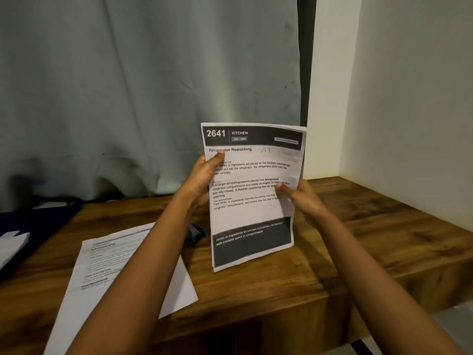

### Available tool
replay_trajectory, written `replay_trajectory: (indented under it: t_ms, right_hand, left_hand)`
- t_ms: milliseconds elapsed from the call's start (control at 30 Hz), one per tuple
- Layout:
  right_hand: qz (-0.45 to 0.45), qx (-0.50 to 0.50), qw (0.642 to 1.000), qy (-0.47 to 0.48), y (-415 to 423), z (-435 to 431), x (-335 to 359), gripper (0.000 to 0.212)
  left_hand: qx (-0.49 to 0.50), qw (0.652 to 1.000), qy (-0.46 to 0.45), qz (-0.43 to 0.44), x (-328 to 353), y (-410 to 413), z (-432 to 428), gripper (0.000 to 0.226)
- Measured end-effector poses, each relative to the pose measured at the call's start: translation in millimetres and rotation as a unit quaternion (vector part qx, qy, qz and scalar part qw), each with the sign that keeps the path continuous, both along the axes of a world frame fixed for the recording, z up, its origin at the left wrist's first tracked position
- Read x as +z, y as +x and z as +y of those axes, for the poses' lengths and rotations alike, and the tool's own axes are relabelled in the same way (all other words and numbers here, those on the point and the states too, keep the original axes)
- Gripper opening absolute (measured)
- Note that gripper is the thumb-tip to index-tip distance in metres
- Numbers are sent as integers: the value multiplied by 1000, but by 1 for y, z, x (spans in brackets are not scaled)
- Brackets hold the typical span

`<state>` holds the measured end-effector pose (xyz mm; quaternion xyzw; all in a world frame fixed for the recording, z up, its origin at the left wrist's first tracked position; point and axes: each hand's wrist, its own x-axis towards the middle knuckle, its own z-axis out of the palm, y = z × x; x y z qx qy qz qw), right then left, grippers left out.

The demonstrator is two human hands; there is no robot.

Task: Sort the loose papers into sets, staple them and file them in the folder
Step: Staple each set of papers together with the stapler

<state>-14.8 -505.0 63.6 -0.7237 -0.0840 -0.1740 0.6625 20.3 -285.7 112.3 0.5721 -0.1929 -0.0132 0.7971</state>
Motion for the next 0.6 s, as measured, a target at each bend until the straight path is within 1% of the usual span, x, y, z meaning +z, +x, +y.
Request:
replay_trajectory:
  t_ms: [67,133,167,233,333,400,467,533,600]
  right_hand:
    - [-32,-20,999,11,2,2,14,10]
    - [-61,-49,996,46,5,5,31,23]
    - [-75,-65,993,66,6,7,39,26]
    - [-97,-89,987,94,8,9,55,26]
    - [-99,-100,985,98,11,12,68,23]
    - [-91,-99,987,91,13,14,68,22]
    - [-83,-97,987,97,14,16,66,20]
    - [-75,-95,987,107,16,17,64,20]
    - [-66,-89,987,120,16,18,62,21]
  left_hand:
    - [-1,1000,1,0,0,-1,-1,35]
    - [1,1000,0,2,-3,0,0,36]
    - [1,1000,0,2,-5,0,1,34]
    - [-3,1000,-1,-6,-6,-3,2,23]
    - [-11,1000,-20,-19,-5,-8,3,13]
    - [-27,998,-49,-33,-1,-11,5,18]
    - [-72,991,-81,-77,6,-11,7,28]
    - [-102,982,-107,-119,13,-11,8,32]
    - [-106,978,-130,-127,16,-10,7,34]
